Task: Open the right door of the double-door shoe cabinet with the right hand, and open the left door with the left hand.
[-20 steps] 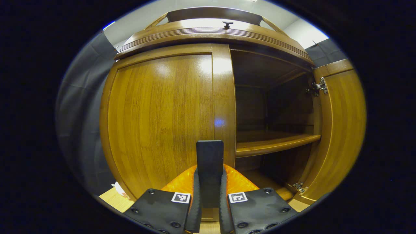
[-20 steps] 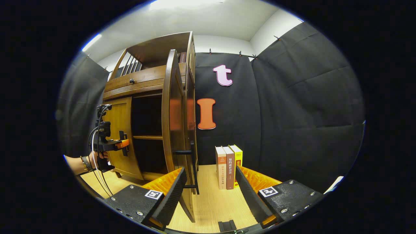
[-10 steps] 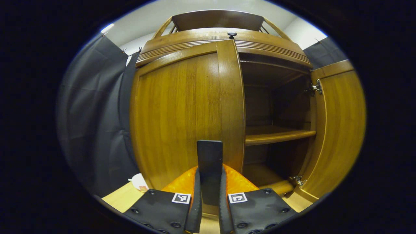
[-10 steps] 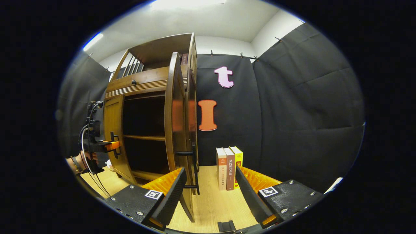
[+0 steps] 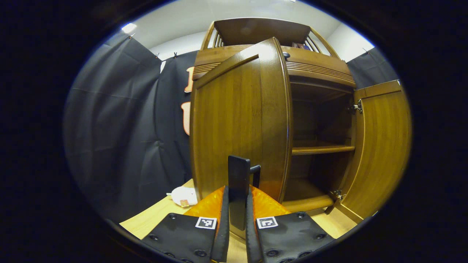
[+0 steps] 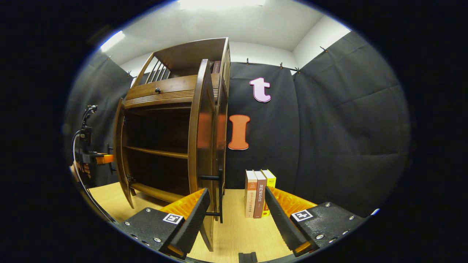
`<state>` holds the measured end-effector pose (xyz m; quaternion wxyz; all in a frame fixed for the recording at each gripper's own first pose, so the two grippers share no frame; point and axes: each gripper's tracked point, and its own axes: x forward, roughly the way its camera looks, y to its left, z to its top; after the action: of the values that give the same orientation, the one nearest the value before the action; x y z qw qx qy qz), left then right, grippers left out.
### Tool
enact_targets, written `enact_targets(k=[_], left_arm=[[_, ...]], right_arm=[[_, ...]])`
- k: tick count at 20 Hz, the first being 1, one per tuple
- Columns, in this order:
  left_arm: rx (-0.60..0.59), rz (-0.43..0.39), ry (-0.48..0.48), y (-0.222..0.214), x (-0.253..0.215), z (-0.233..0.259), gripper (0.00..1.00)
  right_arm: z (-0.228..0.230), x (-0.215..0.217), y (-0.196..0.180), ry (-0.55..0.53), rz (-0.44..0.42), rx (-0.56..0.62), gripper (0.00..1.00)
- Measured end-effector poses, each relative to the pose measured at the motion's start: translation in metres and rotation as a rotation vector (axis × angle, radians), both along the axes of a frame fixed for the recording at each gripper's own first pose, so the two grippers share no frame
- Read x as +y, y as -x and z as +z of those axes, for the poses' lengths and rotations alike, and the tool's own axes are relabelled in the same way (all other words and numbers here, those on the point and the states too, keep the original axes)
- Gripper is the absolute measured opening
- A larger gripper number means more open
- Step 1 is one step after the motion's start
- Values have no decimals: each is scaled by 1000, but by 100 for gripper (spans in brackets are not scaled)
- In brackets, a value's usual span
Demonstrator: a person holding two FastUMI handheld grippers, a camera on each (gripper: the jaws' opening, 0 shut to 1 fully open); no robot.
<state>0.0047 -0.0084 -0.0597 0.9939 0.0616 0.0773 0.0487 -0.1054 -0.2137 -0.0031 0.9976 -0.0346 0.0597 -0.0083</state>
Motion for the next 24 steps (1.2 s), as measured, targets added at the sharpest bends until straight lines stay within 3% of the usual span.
enact_targets(k=[1, 2, 6, 8, 9, 10, 11, 15, 17, 20, 21, 22, 24], left_arm=[[3, 10, -4, 4, 7, 1, 21], [-2, 22, -6, 11, 17, 3, 29], [-15, 65, -20, 31, 50, 9, 26], [-23, 30, -14, 37, 61, 12, 14], [-26, -6, 3, 38, 63, 13, 14], [-24, -21, 21, 39, 69, 14, 14], [-30, -29, 30, 39, 76, 15, 18], [-53, 6, -11, 36, 116, 21, 20], [-48, -62, 18, 35, 126, 22, 7], [-35, -170, 134, 31, 148, 24, 11], [-34, -194, 161, 30, 157, 24, 13], [-39, -220, 175, 27, 164, 26, 13], [-45, -271, 198, 25, 175, 26, 12]], right_arm=[[0, 2, -2, -1, 6, 1, 99], [0, 4, -4, -1, 12, 3, 92], [2, 4, -8, 16, 15, 11, 98], [3, 4, -9, 14, 19, 17, 98], [4, 4, -11, 14, 21, 24, 98], [6, 4, -12, 22, 22, 31, 85], [9, 2, -14, 35, 27, 34, 98], [16, 2, -18, 46, 35, 37, 98], [16, 0, -21, 34, 35, 41, 86], [17, -1, -26, 29, 39, 58, 98], [16, -2, -27, 30, 37, 66, 98], [16, -3, -27, 31, 35, 72, 92], [16, -1, -28, 32, 29, 87, 92]])
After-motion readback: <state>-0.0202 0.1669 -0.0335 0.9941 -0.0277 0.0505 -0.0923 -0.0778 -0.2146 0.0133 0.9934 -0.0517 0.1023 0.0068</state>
